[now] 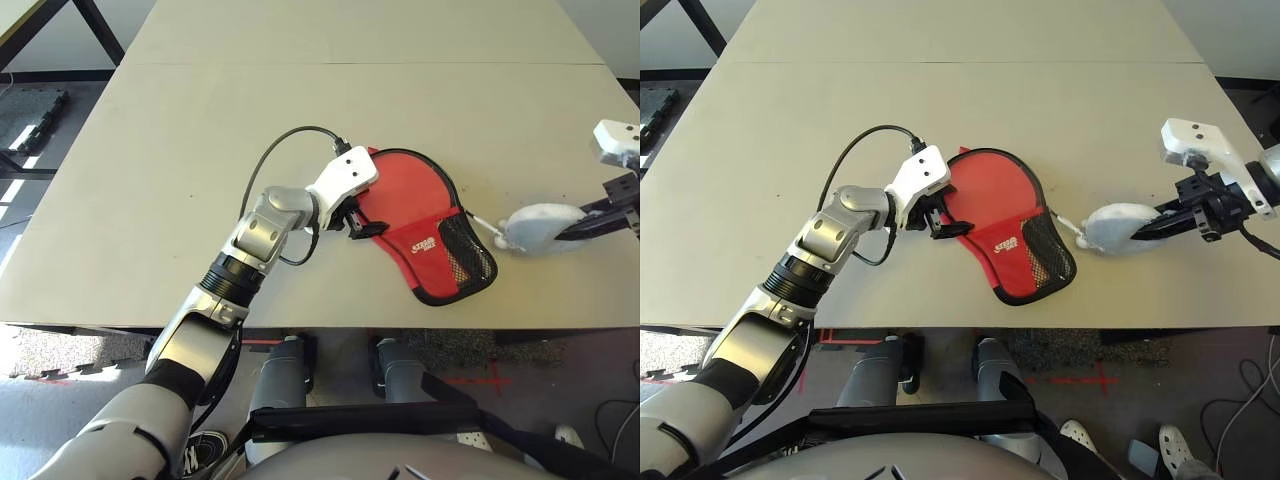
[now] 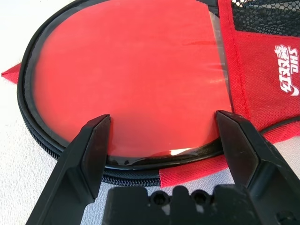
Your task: Store the ping-pong paddle in its case and zip it.
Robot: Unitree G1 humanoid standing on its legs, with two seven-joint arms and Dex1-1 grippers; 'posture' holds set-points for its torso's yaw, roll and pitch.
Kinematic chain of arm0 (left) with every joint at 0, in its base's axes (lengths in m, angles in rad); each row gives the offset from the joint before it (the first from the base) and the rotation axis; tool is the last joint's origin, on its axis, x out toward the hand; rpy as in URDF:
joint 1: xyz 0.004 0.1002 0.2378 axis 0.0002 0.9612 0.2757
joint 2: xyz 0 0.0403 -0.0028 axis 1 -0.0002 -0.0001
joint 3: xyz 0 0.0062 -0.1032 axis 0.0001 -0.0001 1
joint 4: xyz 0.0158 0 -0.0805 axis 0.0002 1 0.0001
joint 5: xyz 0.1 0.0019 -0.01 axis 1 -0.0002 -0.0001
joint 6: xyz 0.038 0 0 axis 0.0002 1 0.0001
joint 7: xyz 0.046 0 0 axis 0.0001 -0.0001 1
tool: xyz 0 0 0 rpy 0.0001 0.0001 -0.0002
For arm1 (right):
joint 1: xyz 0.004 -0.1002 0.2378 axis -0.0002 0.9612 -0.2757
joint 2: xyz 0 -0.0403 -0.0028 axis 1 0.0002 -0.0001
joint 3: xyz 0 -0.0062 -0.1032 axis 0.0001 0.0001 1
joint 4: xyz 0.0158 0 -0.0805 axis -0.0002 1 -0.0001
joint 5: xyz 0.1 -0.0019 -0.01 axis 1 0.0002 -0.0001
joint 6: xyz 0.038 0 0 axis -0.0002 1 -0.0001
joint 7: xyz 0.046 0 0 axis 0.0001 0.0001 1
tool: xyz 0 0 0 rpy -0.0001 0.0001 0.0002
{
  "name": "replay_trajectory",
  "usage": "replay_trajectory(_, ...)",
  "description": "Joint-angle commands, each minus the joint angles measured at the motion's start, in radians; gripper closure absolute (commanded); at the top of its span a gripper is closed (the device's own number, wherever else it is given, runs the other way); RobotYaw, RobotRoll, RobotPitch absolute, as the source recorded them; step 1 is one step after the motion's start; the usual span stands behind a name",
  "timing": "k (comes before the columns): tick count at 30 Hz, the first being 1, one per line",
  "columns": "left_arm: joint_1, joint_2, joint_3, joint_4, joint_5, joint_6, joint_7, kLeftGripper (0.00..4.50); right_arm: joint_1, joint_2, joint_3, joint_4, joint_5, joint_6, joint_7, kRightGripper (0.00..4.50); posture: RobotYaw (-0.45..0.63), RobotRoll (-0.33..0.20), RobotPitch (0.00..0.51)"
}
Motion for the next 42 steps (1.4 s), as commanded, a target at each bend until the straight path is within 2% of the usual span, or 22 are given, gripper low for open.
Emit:
replay_trajectory(1,0.031,-0.006,-0.050,0.074,0.029,0.024,-0.006,0.00,0.036,-0.053,0.045,-0.063,0.037,0.005,0.014,4.36,-0.06,0.000,0.209)
replay_trajectory(8,0.029,-0.010,-0.050,0.090,0.032,0.013,-0.005,0.00,0.094,-0.103,0.042,-0.143,0.068,0.015,0.014,4.36,-0.07,0.000,0.210)
replay_trajectory(14,0.028,-0.009,-0.047,0.093,0.032,0.004,-0.003,0.00,0.110,-0.093,0.010,-0.127,0.049,0.000,0.014,4.36,-0.07,0.000,0.207)
replay_trajectory(18,0.040,0.010,-0.024,0.013,0.010,0.019,-0.008,0.00,0.066,-0.033,-0.061,-0.027,0.012,0.053,0.014,3.01,-0.07,0.000,0.200)
replay_trajectory(23,0.059,0.057,0.031,-0.160,-0.044,0.092,-0.018,0.00,0.037,-0.010,-0.124,0.042,0.063,0.110,0.014,1.10,-0.06,0.000,0.198)
replay_trajectory(26,0.060,0.099,0.098,-0.282,-0.100,0.168,-0.021,0.00,0.022,0.050,-0.204,0.145,0.114,0.152,0.014,0.09,-0.05,0.000,0.196)
replay_trajectory(29,0.062,0.139,0.172,-0.362,-0.156,0.229,-0.009,0.00,0.010,0.132,-0.319,0.244,0.138,0.194,0.014,0.03,-0.04,0.000,0.193)
replay_trajectory(34,0.059,0.163,0.319,-0.370,-0.210,0.230,0.070,0.00,-0.030,0.309,-0.550,0.468,0.016,0.084,-0.052,0.03,-0.02,0.000,0.190)
replay_trajectory(39,0.043,0.157,0.557,-0.217,-0.203,0.112,0.309,0.00,-0.048,0.488,-0.801,0.653,-0.047,-0.126,-0.497,0.03,0.01,0.000,0.186)
replay_trajectory(42,0.046,0.162,0.635,-0.132,-0.192,-0.009,0.409,0.00,-0.045,0.539,-0.902,0.696,-0.070,-0.147,-0.615,0.03,0.02,0.000,0.185)
